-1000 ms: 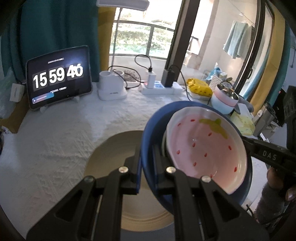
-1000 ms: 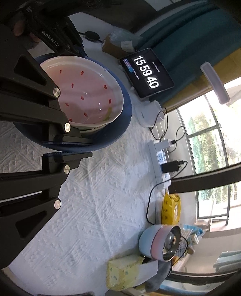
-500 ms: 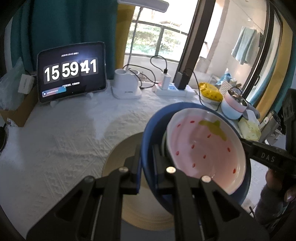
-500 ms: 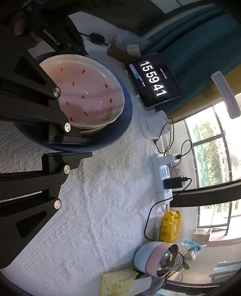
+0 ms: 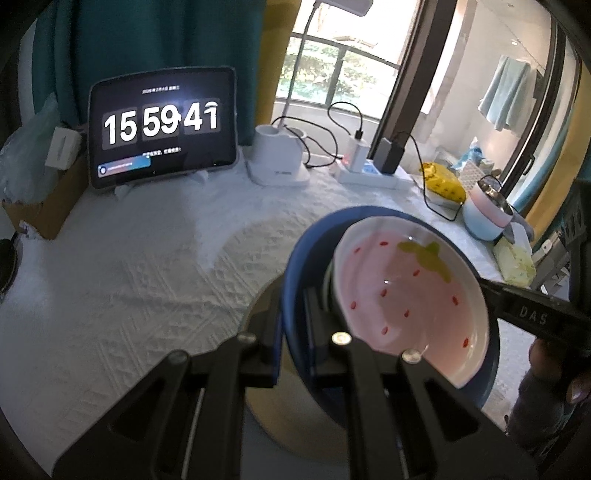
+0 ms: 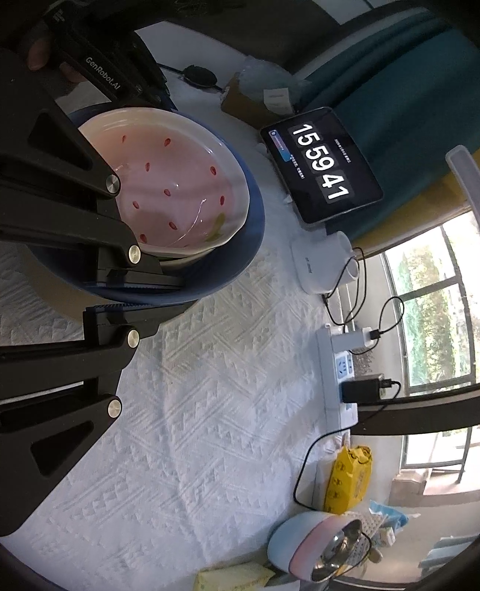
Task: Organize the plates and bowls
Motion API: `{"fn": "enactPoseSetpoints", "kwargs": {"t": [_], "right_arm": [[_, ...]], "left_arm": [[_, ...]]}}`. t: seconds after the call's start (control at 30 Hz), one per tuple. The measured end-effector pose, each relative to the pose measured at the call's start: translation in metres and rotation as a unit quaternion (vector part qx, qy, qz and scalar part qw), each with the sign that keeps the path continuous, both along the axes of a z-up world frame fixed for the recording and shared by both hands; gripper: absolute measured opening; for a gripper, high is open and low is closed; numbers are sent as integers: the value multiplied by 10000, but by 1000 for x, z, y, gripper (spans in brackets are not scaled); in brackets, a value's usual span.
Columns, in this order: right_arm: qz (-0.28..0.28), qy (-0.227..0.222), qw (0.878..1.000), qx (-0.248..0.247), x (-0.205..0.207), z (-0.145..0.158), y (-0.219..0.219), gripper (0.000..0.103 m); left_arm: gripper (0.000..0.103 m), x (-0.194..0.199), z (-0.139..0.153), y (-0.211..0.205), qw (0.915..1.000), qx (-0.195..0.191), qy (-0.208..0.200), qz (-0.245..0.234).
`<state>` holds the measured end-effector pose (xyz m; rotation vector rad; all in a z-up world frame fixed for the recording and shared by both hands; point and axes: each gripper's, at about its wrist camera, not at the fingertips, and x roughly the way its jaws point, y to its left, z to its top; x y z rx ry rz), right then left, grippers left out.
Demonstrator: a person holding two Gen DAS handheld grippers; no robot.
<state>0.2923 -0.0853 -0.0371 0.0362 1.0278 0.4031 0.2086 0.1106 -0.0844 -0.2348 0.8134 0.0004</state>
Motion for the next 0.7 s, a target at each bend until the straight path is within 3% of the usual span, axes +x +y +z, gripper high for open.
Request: {"fn": "enactPoseSetpoints", "kwargs": {"t": [0.7], "right_arm": [[-41,-20,9999,-110,6,-6,5,10]], "left_arm": [[10,8,-12,-2,9997,240,41,41]]}}
